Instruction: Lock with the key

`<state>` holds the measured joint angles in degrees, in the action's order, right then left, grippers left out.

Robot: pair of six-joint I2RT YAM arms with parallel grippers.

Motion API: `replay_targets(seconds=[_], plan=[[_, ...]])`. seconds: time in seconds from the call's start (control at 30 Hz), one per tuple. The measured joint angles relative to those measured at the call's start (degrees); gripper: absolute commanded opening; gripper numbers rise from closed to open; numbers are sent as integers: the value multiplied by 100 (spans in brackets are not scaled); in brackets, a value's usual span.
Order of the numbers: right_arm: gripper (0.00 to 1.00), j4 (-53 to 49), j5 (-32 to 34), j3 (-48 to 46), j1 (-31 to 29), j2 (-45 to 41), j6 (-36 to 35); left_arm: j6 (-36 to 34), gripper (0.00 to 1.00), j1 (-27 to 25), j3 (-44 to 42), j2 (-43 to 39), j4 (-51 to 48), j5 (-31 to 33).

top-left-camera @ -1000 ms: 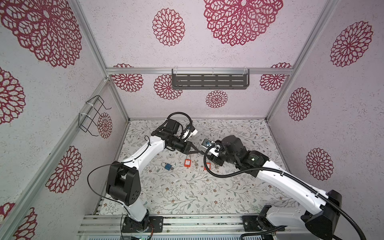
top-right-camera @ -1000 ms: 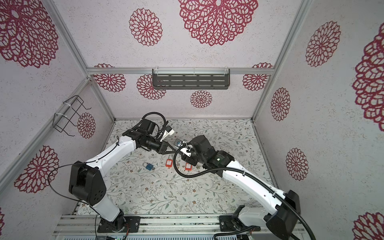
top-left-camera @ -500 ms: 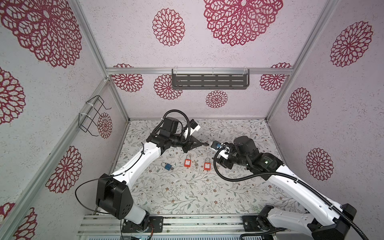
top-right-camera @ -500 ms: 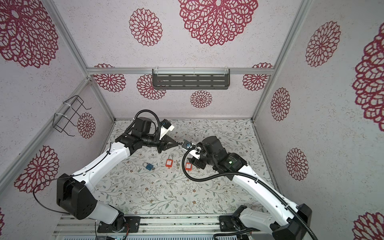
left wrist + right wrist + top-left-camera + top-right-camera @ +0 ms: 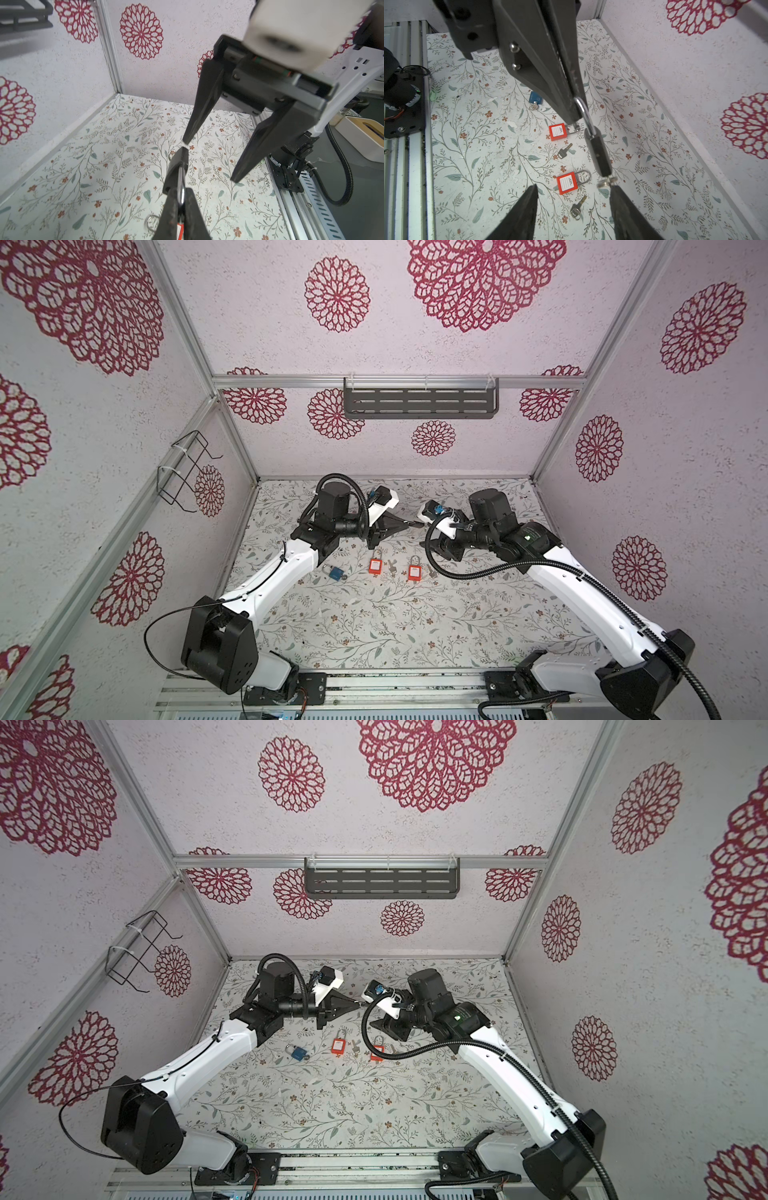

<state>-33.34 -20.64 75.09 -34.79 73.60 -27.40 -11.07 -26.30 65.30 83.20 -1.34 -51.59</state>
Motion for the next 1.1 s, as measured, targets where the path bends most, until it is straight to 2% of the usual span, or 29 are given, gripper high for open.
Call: replay_targets(seconds=[0.17,0.33,0.5,0.67,0.93,1.1], plan=[[57,-44,-229,11,136,57,-4,-162,0,20,-243,0,363,-225],[57,-46,-520,17,516,52,-9,-188,0,39,-319,0,874,-667],[57,-46,-743,17,656,52,-9,118,0,59,-400,11,1539,-992],[52,-22,-1165,17,651,52,-4,402,0,70,-417,83,2028,-1213],[40,459,-1646,-295,651,-164,44,968,0,74,-570,177,2850,-1368],[39,754,-1980,-374,651,-192,157,1261,0,76,-623,256,3165,-1408]])
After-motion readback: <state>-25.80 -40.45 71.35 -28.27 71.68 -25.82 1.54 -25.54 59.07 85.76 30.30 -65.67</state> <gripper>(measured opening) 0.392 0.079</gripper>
